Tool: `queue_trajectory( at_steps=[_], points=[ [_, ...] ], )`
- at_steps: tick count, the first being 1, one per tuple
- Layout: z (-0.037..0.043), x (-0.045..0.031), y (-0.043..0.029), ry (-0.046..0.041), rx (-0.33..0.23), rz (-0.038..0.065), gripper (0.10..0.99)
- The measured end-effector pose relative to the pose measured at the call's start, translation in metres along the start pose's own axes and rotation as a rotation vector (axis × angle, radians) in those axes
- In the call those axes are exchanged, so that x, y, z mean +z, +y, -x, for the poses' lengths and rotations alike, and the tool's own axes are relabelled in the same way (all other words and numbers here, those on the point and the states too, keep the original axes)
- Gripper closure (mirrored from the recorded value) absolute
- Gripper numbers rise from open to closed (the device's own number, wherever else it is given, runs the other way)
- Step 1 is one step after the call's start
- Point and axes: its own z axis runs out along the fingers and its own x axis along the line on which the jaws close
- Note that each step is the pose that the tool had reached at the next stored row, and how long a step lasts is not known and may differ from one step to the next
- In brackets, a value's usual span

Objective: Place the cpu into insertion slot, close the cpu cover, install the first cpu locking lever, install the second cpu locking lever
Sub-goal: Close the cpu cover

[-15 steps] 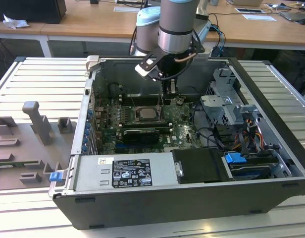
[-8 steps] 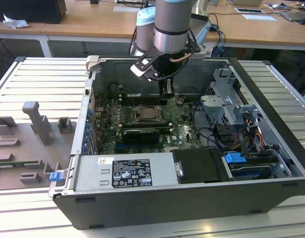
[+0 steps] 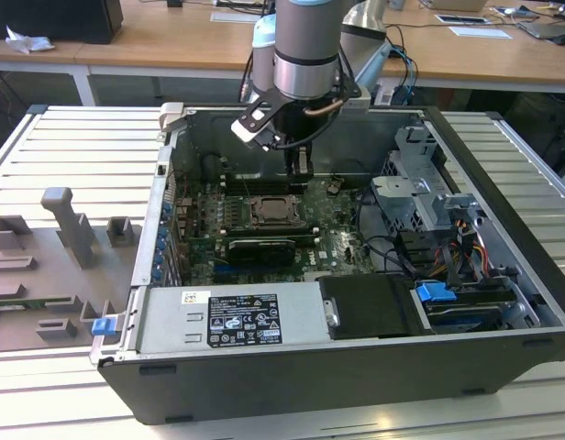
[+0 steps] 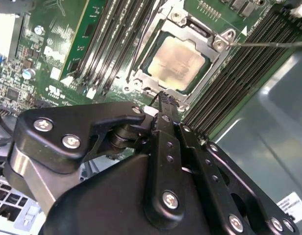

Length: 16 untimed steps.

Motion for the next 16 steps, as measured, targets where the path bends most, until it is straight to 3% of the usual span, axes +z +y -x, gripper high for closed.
queue_trajectory(
  at_steps=[1,4,7,9,16],
  points=[
    [0.0000,0.0059,-0.0015,0.0000,0.000,0.000,0.980],
    [0.0000,0.0119,-0.0033,0.0002,-0.004,0.000,0.980],
    [-0.0004,0.0128,-0.0085,0.0001,-0.004,0.000,0.980],
    [-0.0008,0.0132,-0.0160,0.0002,-0.005,0.000,0.980],
    [-0.0011,0.0140,-0.0228,0.0002,-0.005,0.000,0.980]
  ],
)
